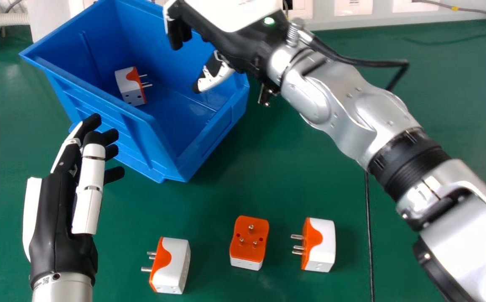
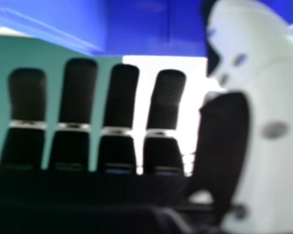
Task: Pick all objects and put in blue box
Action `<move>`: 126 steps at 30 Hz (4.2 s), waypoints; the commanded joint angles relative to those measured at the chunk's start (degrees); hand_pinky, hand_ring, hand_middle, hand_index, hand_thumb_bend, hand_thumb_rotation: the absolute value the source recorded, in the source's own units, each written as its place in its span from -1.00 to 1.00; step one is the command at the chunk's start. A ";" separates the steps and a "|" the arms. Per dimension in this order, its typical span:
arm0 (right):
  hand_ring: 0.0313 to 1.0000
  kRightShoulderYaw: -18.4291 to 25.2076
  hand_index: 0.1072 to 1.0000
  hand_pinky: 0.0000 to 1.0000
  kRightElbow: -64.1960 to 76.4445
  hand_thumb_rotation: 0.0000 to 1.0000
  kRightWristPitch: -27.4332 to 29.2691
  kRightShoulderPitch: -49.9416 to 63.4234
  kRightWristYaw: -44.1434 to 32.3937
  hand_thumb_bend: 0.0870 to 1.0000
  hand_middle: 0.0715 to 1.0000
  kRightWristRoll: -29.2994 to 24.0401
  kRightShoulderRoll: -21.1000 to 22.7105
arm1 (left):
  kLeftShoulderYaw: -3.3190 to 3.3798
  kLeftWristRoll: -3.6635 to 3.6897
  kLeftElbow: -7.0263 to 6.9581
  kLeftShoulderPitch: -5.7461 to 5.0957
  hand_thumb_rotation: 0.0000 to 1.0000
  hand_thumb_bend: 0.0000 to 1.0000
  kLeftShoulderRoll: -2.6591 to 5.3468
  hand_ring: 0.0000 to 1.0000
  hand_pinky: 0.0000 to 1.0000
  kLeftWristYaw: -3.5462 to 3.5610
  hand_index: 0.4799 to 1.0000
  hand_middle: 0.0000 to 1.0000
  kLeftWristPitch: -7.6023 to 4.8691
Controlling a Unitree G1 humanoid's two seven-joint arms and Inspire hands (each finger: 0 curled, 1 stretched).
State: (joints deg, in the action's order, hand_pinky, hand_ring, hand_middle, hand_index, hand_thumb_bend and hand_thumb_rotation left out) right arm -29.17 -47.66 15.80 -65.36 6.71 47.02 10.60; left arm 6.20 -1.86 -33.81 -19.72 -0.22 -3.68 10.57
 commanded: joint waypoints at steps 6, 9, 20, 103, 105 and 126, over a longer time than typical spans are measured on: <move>-0.14 4.95 -0.11 -0.33 12.55 -1.00 -5.21 8.19 0.45 -0.12 0.03 -3.89 1.84 | 3.05 1.47 1.33 0.41 0.79 -0.36 -0.86 0.66 0.49 0.42 0.51 0.66 -2.54; -0.15 6.69 -0.09 -0.33 19.35 -1.00 -8.86 12.95 -1.03 -0.12 0.02 -4.51 2.47 | 4.12 1.93 2.97 0.33 0.79 -0.36 -1.07 0.66 0.49 0.67 0.51 0.66 -4.34; 0.05 12.09 -0.10 -0.21 40.74 -0.95 -15.81 28.06 -3.29 -0.12 0.19 -5.70 5.06 | 6.12 2.89 6.64 -0.58 0.78 -0.37 -1.35 0.72 0.57 2.18 0.59 0.71 -8.73; 0.82 24.38 0.71 0.62 67.78 -0.28 -15.80 78.64 -23.80 0.71 0.81 -26.31 13.51 | 7.15 5.01 3.33 -6.29 0.81 -0.37 -3.97 0.72 0.56 6.86 0.64 0.71 -9.12; 0.80 24.06 0.66 0.60 66.78 -0.30 -15.61 77.98 -23.34 0.70 0.77 -25.89 13.22 | 7.20 5.12 3.54 -6.11 0.80 -0.37 -3.98 0.72 0.56 6.90 0.64 0.71 -9.13; 0.73 20.46 0.59 0.55 61.15 -0.43 -15.90 74.49 -18.98 0.62 0.70 -18.85 12.36 | 7.51 5.66 4.02 -5.15 0.81 -0.38 -4.01 0.71 0.56 7.27 0.64 0.70 -9.17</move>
State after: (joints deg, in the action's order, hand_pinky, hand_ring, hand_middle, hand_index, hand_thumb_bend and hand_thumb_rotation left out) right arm -8.32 13.35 -0.95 10.06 -13.37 27.62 22.76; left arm 13.40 3.41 -28.80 -25.07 -3.74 3.53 1.88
